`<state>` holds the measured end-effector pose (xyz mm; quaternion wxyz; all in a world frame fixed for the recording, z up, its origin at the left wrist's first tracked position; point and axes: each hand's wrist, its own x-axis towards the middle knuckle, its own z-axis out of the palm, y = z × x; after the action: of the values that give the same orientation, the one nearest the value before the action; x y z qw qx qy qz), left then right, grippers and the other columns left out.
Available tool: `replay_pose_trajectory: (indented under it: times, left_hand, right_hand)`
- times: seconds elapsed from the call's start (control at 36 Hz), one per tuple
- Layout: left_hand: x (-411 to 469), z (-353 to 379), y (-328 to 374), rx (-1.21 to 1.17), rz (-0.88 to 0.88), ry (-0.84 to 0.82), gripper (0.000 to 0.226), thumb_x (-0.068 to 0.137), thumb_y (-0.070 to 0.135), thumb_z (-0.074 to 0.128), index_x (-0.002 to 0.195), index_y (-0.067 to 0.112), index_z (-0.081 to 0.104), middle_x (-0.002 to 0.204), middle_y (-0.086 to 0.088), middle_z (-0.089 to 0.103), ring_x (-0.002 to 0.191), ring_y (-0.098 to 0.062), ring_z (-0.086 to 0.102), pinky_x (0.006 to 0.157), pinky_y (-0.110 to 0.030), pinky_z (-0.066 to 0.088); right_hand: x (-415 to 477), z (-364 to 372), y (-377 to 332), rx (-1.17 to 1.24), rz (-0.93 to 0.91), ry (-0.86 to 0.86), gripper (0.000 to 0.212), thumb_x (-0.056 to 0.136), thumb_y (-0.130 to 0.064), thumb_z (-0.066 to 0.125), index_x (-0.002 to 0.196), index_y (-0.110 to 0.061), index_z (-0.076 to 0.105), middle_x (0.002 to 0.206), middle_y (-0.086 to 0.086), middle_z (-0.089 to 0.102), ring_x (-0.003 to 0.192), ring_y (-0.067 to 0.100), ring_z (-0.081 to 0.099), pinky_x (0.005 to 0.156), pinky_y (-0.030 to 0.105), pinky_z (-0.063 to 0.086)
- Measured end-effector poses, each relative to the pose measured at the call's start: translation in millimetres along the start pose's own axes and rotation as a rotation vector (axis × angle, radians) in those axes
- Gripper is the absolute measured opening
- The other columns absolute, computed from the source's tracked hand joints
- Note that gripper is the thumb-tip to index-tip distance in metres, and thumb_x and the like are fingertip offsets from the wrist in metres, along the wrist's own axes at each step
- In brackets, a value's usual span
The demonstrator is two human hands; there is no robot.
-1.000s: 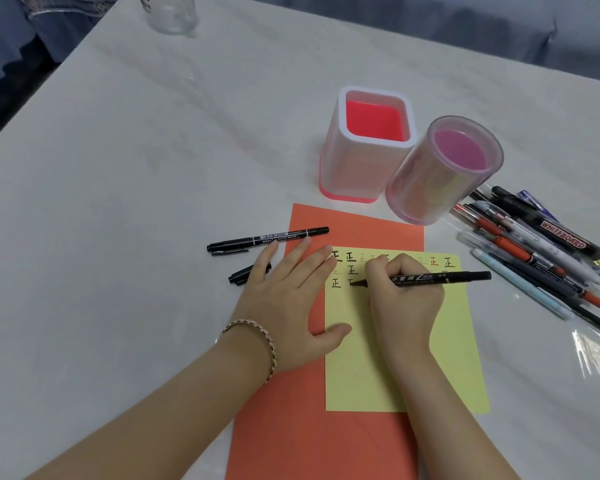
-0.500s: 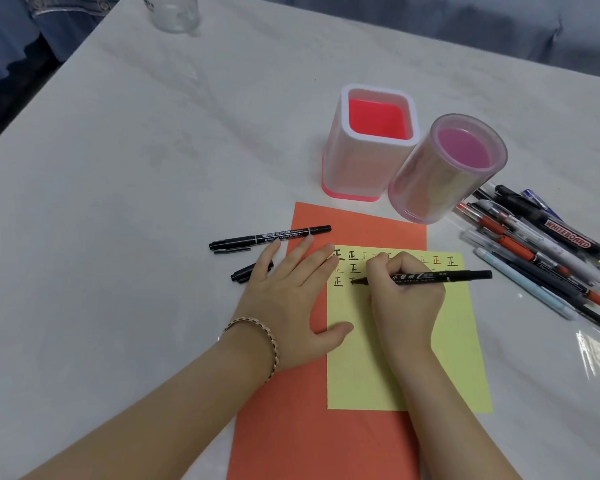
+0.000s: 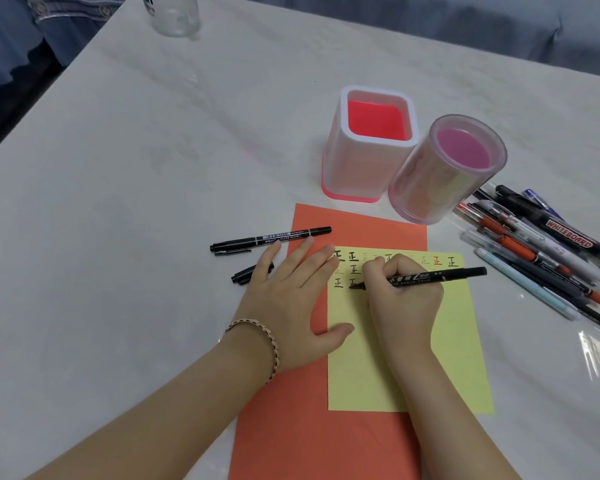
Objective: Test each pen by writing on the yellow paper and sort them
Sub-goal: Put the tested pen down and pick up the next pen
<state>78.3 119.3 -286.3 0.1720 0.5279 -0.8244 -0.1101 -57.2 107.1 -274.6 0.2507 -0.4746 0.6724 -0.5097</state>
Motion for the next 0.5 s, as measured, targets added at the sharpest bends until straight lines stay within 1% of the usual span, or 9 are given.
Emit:
replay_pose_trajectory:
  times: [0.11,0.17,0.25,0.31,0.33,0.36,0.39,0.44,0.5]
  left_hand:
    - [0.0,-0.2,0.1,0.005,0.0,-0.002,0.075,0.069,0.063,0.042,0.126,0.017,0.054,0.137,0.006,0.048,0.132,-0.017,0.036,0.106,-0.045,0.015]
    - [-0.3,-0.5,0.0,0.009,0.003,-0.01,0.075,0.069,0.063,0.042,0.126,0.017,0.054,0.137,0.006,0.048,0.132,-0.017,0.037,0.106,-0.045,0.015]
    - [-0.3,-0.1,-0.3,0.019,0.011,-0.018,0.074,0.069,0.063,0.042,0.126,0.016,0.055,0.137,0.005,0.049,0.132,-0.017,0.036,0.106,-0.045,0.015]
    - [-0.2,0.3,-0.3,0.019,0.017,-0.024,0.074,0.069,0.063,0.043,0.125,0.016,0.055,0.136,0.006,0.049,0.132,-0.016,0.034,0.106,-0.045,0.015]
    - [-0.2,0.4,-0.4,0.017,0.021,-0.026,0.074,0.069,0.063,0.043,0.125,0.016,0.055,0.136,0.005,0.05,0.131,-0.016,0.035,0.106,-0.045,0.014]
    - [-0.4,0.0,-0.4,0.012,0.023,-0.025,0.073,0.07,0.062,0.043,0.125,0.016,0.055,0.135,0.004,0.05,0.131,-0.016,0.036,0.106,-0.045,0.014]
    - [-0.7,-0.3,-0.8,-0.002,0.023,-0.022,0.071,0.072,0.061,0.043,0.124,0.015,0.056,0.135,0.003,0.051,0.13,-0.016,0.038,0.106,-0.045,0.015]
    - [-1.3,-2.2,-1.3,-0.047,0.031,0.021,0.062,0.078,0.054,0.043,0.124,0.013,0.055,0.135,0.0,0.051,0.13,-0.015,0.036,0.107,-0.044,0.014]
    - [-2.1,-4.0,-2.4,-0.074,0.045,0.108,0.047,0.085,0.038,0.042,0.123,0.013,0.053,0.134,-0.003,0.052,0.129,-0.014,0.035,0.108,-0.042,0.014]
  right_hand:
    - [0.1,-1.8,0.6,0.011,0.025,0.068,0.029,0.066,-0.013,0.049,0.045,-0.016,0.029,0.041,-0.005,0.029,0.045,0.007,0.026,0.046,0.015,0.024]
    - [-0.4,-3.2,-0.3,0.021,0.042,0.076,0.029,0.065,-0.012,0.048,0.046,-0.016,0.027,0.04,-0.006,0.027,0.044,0.007,0.025,0.046,0.015,0.023]
    - [-0.2,-5.0,-3.5,0.084,0.085,0.1,0.031,0.066,-0.011,0.048,0.045,-0.017,0.027,0.039,-0.008,0.026,0.043,0.005,0.024,0.045,0.014,0.021]
    - [0.7,-8.1,-5.5,0.148,0.122,0.139,0.033,0.071,-0.011,0.051,0.046,-0.014,0.029,0.042,-0.007,0.03,0.043,0.005,0.026,0.044,0.014,0.024]
    - [0.9,-10.0,-6.3,0.17,0.139,0.152,0.036,0.075,-0.009,0.054,0.047,-0.012,0.031,0.043,0.0,0.033,0.043,0.005,0.027,0.044,0.014,0.026]
    - [0.8,-12.4,-7.0,0.181,0.156,0.156,0.038,0.078,-0.006,0.055,0.048,-0.01,0.033,0.043,0.003,0.035,0.042,0.006,0.029,0.044,0.015,0.027]
    - [0.5,-14.9,-7.4,0.186,0.173,0.153,0.039,0.081,-0.005,0.055,0.048,-0.01,0.035,0.041,0.001,0.036,0.042,0.007,0.031,0.045,0.016,0.029]
    - [-1.3,-22.6,-8.4,0.204,0.208,0.138,0.041,0.084,-0.008,0.056,0.048,-0.012,0.038,0.038,-0.006,0.038,0.042,0.009,0.034,0.045,0.018,0.031]
    - [-3.6,-32.6,-10.1,0.219,0.25,0.1,0.04,0.086,-0.013,0.057,0.051,-0.012,0.04,0.037,-0.007,0.04,0.04,0.009,0.035,0.043,0.017,0.032]
